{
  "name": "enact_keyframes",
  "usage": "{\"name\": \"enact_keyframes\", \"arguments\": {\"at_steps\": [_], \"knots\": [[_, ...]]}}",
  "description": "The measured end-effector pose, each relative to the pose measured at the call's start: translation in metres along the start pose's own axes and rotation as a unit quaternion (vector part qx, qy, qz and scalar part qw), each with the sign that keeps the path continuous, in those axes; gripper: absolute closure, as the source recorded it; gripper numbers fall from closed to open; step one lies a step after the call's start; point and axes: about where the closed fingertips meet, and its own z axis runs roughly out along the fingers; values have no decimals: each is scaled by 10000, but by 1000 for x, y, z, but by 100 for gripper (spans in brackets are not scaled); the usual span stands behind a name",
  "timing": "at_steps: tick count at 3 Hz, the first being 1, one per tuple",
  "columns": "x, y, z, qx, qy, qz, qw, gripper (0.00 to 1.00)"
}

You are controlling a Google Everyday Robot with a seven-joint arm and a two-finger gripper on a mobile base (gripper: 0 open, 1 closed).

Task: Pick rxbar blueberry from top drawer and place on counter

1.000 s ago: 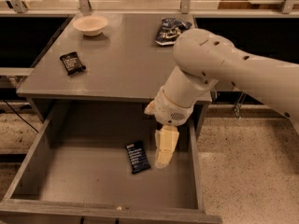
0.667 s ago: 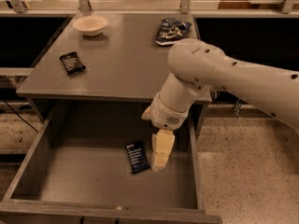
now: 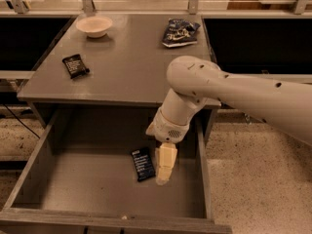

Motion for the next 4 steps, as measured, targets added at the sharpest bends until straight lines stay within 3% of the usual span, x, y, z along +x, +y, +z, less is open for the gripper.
{"name": "enact_keyframes", "arguments": {"at_steps": [4], "knots": [[-6,-10,15,118,69,227,9996,0]]}}
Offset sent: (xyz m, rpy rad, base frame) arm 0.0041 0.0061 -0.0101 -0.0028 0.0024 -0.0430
